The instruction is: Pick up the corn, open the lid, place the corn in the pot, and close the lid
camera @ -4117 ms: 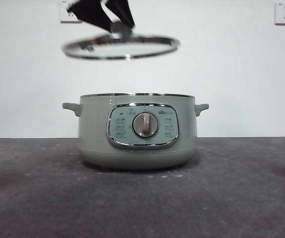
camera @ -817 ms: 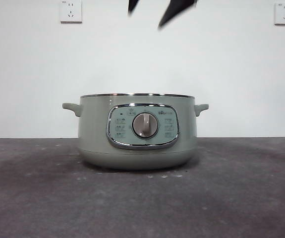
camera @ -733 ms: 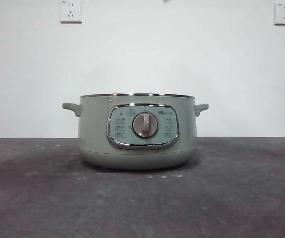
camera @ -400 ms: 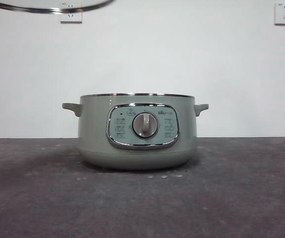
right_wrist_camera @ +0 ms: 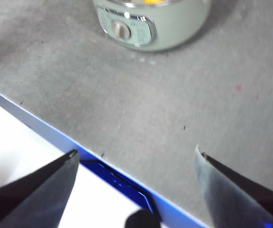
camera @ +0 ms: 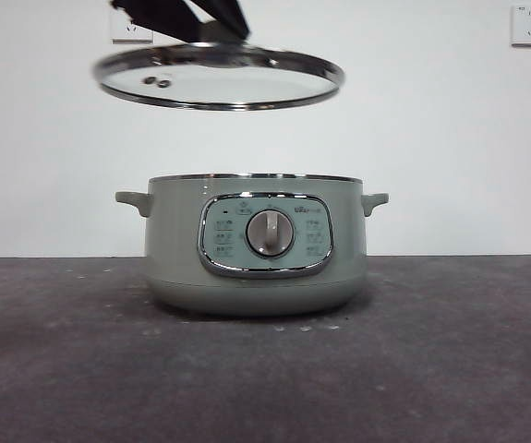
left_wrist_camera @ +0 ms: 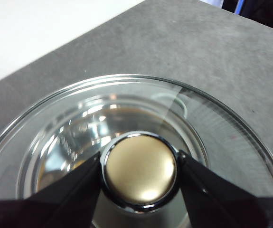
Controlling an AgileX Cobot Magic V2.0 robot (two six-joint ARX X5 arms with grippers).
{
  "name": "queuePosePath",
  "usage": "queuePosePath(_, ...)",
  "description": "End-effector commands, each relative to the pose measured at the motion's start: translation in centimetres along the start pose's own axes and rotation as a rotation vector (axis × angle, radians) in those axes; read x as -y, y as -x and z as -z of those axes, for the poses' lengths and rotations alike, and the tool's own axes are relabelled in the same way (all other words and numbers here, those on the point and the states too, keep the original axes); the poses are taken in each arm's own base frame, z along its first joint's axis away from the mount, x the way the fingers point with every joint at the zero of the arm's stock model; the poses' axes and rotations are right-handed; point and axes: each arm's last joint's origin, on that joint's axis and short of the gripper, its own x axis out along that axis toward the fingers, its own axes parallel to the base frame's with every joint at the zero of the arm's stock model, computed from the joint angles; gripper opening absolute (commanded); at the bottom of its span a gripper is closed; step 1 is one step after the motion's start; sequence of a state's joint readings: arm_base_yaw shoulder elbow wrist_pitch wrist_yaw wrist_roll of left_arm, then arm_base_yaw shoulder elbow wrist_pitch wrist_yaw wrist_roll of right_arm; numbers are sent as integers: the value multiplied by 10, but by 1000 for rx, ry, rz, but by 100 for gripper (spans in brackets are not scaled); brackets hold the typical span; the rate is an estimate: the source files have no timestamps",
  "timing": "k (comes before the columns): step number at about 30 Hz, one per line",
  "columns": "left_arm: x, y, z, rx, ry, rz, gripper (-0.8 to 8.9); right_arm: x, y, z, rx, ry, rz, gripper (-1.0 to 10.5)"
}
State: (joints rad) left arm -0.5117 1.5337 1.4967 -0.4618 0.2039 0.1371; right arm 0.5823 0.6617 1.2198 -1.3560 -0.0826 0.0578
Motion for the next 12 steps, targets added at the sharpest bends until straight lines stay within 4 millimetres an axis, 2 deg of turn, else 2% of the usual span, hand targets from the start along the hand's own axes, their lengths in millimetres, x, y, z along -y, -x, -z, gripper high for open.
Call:
queuePosePath(1,-3,-11,-19,72,-15,-4,-7,1,4,17,0,-55,0,409)
queuePosePath(6,-12,-54,-19,55,-12,-2,-7,1,17,34,76,-76,-3,409)
queuePosePath(12,-17,-83,-3,-10,2,-19,-7,1,20,37,92,-74,-5,409)
